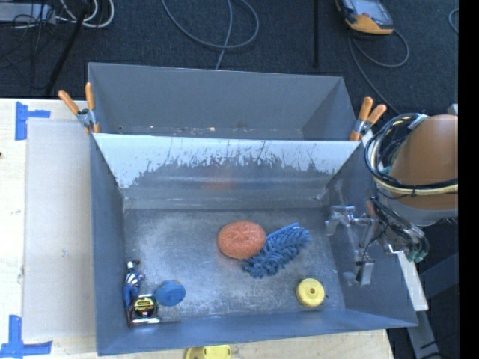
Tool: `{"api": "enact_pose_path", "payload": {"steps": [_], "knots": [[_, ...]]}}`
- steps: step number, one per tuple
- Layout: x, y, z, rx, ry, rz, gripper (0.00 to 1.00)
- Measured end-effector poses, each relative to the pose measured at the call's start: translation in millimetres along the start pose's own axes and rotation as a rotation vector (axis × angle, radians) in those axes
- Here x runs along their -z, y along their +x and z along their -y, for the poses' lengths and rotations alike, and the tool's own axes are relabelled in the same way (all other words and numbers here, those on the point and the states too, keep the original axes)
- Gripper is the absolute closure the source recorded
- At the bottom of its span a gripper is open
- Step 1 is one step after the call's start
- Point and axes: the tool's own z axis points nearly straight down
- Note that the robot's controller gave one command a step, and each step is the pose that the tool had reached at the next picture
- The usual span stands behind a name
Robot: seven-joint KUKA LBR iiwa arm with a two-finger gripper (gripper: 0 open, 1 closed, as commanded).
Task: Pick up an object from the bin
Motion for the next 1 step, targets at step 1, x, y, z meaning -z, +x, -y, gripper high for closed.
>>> {"api": "enact_pose_path", "payload": {"steps": [1], "knots": [[-26.1,-21.8,-38.1,0.242,-0.001,-0.003,0.00]]}}
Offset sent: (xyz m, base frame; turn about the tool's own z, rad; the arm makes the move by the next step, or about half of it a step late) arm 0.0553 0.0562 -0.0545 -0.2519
